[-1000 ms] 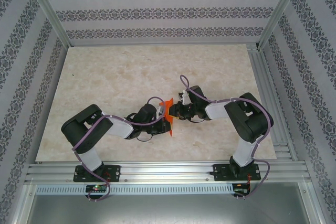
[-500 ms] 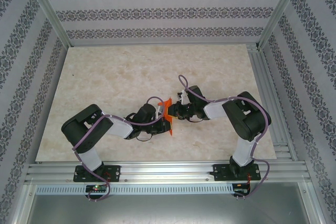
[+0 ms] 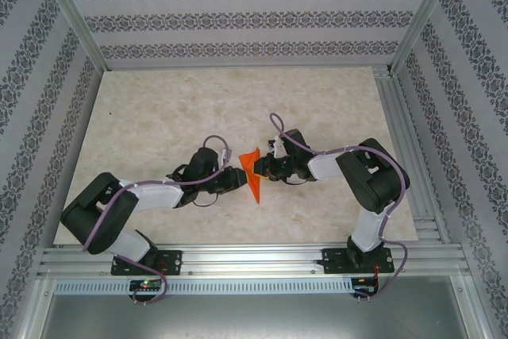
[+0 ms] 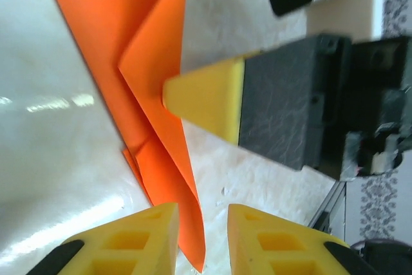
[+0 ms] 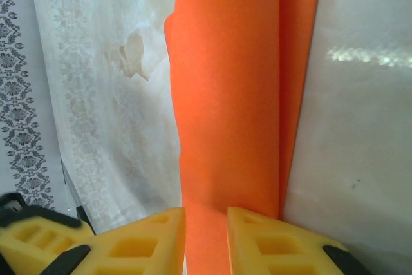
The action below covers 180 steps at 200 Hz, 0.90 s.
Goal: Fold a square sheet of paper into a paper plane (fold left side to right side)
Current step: Fold the wing for the fifth time at the center of the table.
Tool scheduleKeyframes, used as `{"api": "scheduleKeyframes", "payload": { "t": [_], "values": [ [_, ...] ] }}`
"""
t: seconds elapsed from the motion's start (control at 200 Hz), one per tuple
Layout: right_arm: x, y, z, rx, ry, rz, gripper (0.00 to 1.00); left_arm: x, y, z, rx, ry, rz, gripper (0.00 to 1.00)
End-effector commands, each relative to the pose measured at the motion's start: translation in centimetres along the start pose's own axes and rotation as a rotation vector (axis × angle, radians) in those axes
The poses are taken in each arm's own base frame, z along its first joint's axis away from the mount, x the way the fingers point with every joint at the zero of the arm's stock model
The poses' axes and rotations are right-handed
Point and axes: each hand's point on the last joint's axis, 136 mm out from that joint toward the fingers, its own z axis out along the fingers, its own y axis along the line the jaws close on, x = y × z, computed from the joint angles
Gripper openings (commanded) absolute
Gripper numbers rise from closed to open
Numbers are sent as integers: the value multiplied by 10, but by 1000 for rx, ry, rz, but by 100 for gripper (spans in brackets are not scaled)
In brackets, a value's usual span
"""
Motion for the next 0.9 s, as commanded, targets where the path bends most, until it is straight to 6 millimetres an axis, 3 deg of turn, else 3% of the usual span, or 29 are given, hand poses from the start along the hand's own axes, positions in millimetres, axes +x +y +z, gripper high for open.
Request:
{"api": "scheduleKeyframes", "payload": {
  "t": [0.0,0.315,0.654,0.894],
  "values": [
    [1,-4,5,25,2,-9,25,-7,13,-8,-31,9,-18,29],
    [1,-3,5,21,4,-10,25,-40,4,10,16,-4,-38,22],
    [1,-1,5,18,7,-15,25,-47,12,38,8,42,-53,21],
    [2,-1,5,19,7,-16,25,-46,24,39,-47,45,-59,24]
  ]
}}
